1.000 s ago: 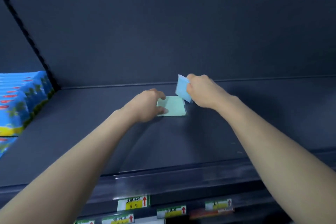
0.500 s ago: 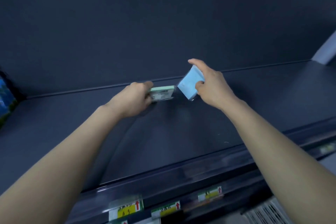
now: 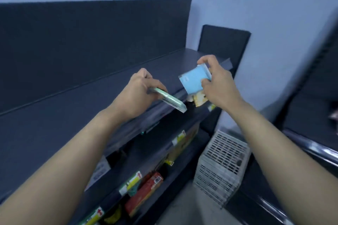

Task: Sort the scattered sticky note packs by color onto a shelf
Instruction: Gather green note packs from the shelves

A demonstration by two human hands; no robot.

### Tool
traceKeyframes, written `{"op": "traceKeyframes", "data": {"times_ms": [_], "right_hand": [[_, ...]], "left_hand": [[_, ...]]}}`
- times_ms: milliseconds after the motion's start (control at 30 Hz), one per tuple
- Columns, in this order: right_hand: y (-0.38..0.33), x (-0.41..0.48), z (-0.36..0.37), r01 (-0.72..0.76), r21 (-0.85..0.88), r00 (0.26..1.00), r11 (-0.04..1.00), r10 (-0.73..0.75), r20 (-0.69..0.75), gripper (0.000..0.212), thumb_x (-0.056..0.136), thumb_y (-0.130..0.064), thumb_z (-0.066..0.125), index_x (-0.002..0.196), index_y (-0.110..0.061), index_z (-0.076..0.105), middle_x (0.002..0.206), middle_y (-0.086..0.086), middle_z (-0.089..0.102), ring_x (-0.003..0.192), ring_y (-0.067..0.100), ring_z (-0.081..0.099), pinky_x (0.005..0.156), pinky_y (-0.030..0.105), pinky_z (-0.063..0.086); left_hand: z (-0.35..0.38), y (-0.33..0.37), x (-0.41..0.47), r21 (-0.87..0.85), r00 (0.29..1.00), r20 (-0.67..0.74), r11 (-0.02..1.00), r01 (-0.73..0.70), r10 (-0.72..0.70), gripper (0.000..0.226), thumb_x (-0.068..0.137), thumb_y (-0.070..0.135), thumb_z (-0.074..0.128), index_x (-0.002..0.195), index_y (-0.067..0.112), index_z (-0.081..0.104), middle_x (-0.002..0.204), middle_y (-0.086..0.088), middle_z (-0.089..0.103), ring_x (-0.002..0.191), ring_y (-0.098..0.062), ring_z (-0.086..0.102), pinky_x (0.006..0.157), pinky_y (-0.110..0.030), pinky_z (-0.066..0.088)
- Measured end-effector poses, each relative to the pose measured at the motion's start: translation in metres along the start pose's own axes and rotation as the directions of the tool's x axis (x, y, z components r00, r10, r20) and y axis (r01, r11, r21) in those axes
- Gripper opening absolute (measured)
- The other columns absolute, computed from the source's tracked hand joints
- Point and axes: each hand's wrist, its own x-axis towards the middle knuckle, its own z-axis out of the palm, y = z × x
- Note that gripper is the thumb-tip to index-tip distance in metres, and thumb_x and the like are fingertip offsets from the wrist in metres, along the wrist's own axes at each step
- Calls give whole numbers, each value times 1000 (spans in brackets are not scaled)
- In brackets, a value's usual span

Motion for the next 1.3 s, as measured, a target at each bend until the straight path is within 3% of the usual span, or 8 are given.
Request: {"op": "traceKeyframes", "data": {"times_ms": [200, 333, 433, 533, 767, 867, 1033, 1300], "right_hand": [[105, -67, -141, -215, -80, 964, 973, 198, -178, 51, 83, 8, 38, 122, -24, 45, 97, 9, 53, 78, 33, 56, 65, 38, 50], [162, -119, -220, -326, -119, 917, 938, 284, -281, 50, 83, 9, 40, 122, -21, 45, 98, 13, 58, 79, 30, 56, 66, 37, 48], [196, -159, -275, -427, -128, 859, 895, 357, -367, 49, 84, 10, 39, 121, -21, 45, 97, 11, 57, 79, 30, 56, 63, 36, 47], [224, -197, -320, -522, -151, 789, 839, 408, -459, 50, 82, 11, 38, 120, -20, 45, 93, 9, 57, 82, 33, 57, 66, 39, 48], [277, -265, -396, -692, -105, 610, 714, 502, -613, 50, 82, 12, 35, 120, -19, 45, 73, -3, 46, 57, 15, 43, 48, 27, 33], [299, -283, -427, -744, -86, 537, 662, 516, -667, 48, 82, 11, 38, 117, -20, 44, 76, -1, 48, 59, 21, 44, 49, 29, 36], [336, -292, -479, -800, -110, 463, 589, 491, -738, 45, 83, 10, 40, 119, -18, 42, 81, 2, 53, 75, 33, 54, 59, 39, 47], [386, -321, -550, -895, -44, 279, 443, 482, -831, 54, 86, 5, 41, 135, -19, 38, 122, 16, 55, 95, 34, 53, 75, 42, 50]], "left_hand": [[124, 134, 37, -272, 964, 248, 962, -29, 99, 27, 86, -2, 57, 97, 16, 73, 64, 0, 63, 47, 0, 51, 50, -8, 39], [207, 205, 51, -333, 906, 366, 939, -86, 213, 37, 83, -9, 51, 91, 20, 72, 76, -3, 69, 57, -1, 58, 65, -19, 47], [258, 263, 54, -314, 851, 445, 938, -144, 280, 37, 82, -1, 54, 101, 27, 69, 79, 9, 66, 54, 5, 54, 56, -5, 42], [300, 315, 53, -353, 782, 526, 923, -155, 333, 30, 81, 15, 64, 109, 24, 67, 74, 14, 60, 53, 1, 51, 54, -11, 39], [385, 416, 62, -480, 648, 561, 840, -251, 515, 28, 82, 3, 61, 99, 25, 64, 103, -4, 65, 67, -27, 62, 78, -36, 52], [419, 453, 69, -557, 590, 534, 777, -294, 606, 37, 80, -5, 57, 99, 27, 54, 89, 4, 56, 53, -19, 56, 73, -48, 56], [478, 510, 93, -600, 516, 532, 729, -330, 672, 44, 80, -3, 55, 107, 28, 39, 102, -8, 63, 74, -26, 59, 73, -45, 53], [562, 603, 119, -645, 408, 561, 689, -330, 720, 19, 83, 1, 59, 89, 18, 66, 78, 10, 64, 71, -9, 60, 66, -24, 48]]}}
